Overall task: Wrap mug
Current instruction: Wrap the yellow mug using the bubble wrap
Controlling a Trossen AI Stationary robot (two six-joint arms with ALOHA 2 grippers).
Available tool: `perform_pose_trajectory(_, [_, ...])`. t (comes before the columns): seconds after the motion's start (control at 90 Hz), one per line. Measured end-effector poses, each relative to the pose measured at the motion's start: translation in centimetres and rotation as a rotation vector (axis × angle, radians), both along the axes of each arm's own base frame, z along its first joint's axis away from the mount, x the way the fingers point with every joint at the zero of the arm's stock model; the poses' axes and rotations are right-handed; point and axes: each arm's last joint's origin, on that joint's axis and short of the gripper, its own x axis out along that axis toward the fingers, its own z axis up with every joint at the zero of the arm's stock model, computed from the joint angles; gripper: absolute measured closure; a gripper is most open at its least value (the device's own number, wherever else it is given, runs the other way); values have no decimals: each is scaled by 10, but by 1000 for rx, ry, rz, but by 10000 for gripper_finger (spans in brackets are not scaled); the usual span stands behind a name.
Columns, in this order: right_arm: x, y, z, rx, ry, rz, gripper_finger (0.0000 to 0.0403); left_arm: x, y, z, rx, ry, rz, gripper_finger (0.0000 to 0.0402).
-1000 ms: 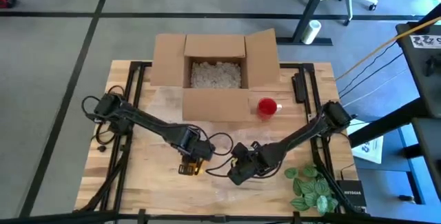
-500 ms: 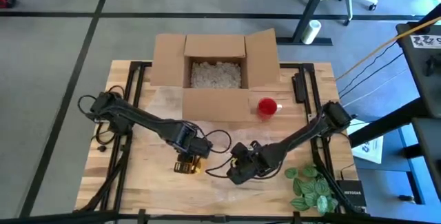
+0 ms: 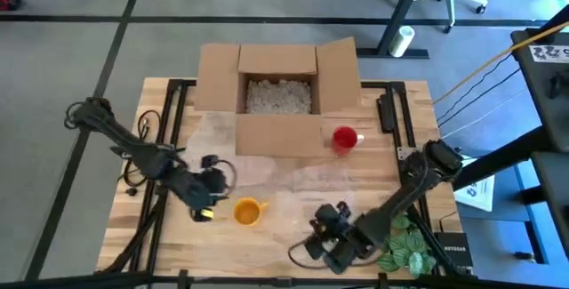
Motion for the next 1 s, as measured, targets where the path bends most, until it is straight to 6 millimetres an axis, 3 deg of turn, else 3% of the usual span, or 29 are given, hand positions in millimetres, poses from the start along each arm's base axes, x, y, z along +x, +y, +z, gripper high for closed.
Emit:
perform_pose_trajectory(0.122, [-21, 20, 1, 23, -68, -14, 403, -25, 5, -27, -109, -90, 12, 278])
perform_pose_trajectory(0.289, [-57, 41, -1, 35, -62, 0, 403, -45, 12, -58, -203, -117, 49, 278])
perform_pose_trajectory(0.511, [-91, 43, -3, -75, -7, 0, 403, -53, 14, -68, -200, -147, 61, 278])
perform_pose_trajectory(0.633, [-96, 31, 3, -108, -20, 8, 403, -54, 16, -68, -187, -169, 78, 278])
perform_pose_trajectory(0.767, [-98, 6, 7, -83, -93, 62, 403, -55, 18, -65, -190, -188, 84, 278])
perform_pose_trajectory(1.0, [-94, -52, -20, 18, -216, 184, 403, -55, 19, -63, -174, -210, 70, 278])
